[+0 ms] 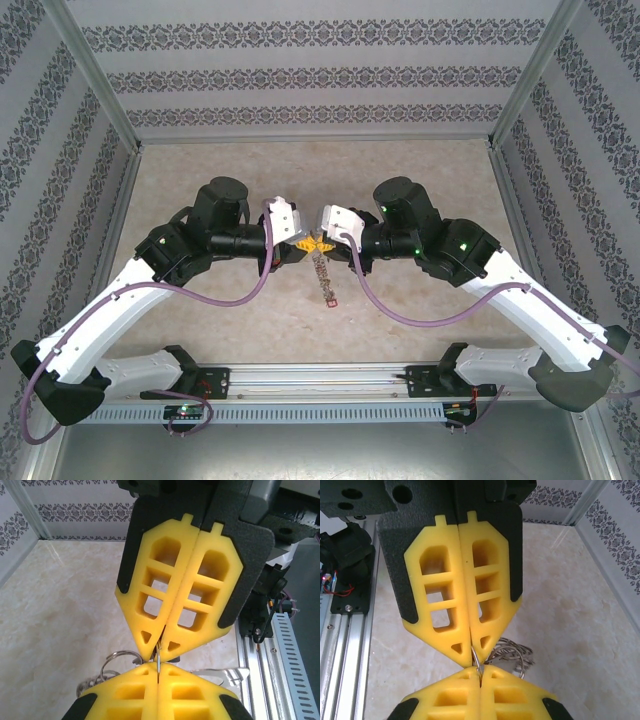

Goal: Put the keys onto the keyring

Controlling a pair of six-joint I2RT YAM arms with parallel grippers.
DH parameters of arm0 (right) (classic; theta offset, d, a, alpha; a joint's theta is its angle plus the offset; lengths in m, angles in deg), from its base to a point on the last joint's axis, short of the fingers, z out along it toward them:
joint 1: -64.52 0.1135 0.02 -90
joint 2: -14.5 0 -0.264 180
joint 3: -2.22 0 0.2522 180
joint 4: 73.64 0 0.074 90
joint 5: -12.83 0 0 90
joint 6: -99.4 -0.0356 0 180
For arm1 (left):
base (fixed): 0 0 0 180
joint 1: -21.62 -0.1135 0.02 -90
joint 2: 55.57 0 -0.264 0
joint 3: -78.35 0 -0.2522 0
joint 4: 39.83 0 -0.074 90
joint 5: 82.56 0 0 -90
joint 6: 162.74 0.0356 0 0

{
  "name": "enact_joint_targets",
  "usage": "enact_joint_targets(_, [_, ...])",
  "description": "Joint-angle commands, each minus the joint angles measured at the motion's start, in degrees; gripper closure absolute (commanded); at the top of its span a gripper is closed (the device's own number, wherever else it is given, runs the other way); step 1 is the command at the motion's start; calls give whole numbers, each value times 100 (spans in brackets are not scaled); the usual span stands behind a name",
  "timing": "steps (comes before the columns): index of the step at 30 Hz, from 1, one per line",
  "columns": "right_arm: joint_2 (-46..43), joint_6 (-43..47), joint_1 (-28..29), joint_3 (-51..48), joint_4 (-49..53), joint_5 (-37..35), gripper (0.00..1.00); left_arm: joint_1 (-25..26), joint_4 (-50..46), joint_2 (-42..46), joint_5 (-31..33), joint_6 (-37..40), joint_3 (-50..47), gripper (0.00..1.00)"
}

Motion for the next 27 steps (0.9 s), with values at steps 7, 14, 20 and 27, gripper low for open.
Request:
enact_joint_targets(7, [129,321,297,375,146,-555,100,91,-40,-57,57,-8,214,89])
enact_joint_targets(14, [94,338,306,350,95,-537,100,99,11,-76,81,-64,203,82])
enact_joint_targets(20, [67,375,330,281,110,-607,100,100,128,-77,35,-154,170,83])
enact_joint_targets(27, [26,405,359,219,40,-591,100,110,134,-100,-20,-146,153,100])
